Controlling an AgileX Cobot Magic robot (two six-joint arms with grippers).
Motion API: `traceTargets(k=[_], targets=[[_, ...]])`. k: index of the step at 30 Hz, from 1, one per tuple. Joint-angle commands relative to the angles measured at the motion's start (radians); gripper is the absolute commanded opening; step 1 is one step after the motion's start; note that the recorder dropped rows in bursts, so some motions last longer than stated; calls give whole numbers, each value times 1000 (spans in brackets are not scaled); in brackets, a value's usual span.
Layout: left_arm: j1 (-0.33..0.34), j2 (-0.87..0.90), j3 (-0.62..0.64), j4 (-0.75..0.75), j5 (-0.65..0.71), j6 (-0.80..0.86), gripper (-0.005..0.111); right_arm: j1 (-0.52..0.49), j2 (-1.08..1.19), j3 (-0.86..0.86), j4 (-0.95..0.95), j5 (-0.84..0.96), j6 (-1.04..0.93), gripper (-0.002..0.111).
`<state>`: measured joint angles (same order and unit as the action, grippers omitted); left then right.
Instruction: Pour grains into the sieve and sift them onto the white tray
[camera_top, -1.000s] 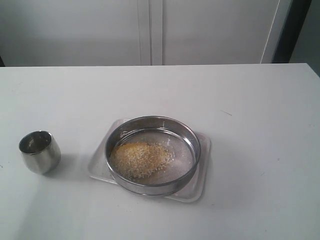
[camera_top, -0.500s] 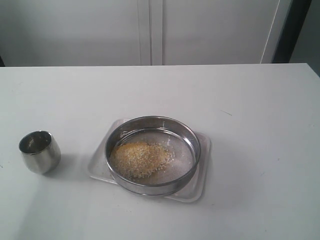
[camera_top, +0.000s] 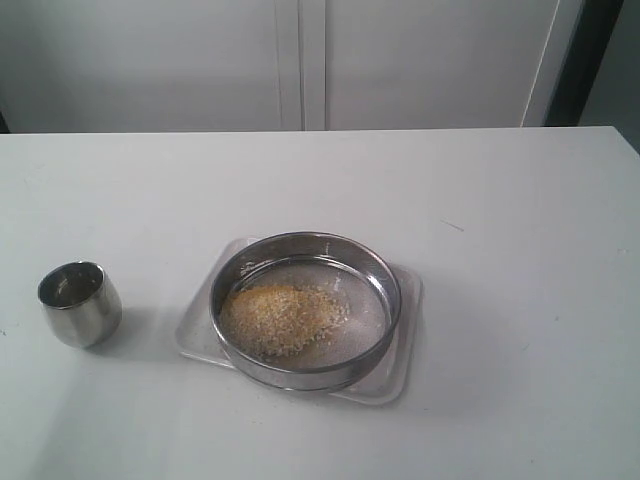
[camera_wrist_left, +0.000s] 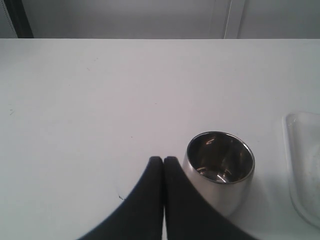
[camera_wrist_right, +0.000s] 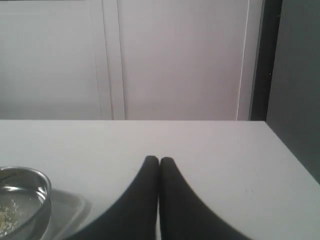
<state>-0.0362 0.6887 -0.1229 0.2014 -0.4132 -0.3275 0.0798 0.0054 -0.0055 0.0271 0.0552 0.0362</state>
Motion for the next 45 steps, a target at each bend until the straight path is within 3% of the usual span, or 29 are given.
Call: traceTargets(k=[1,45], targets=[[2,-9,7,2,-6,-5,0,1,-5,6,-1,-49,-18,0],[2,-9,7,2,-6,-5,0,1,-5,-35,-1,-121,-14,0]])
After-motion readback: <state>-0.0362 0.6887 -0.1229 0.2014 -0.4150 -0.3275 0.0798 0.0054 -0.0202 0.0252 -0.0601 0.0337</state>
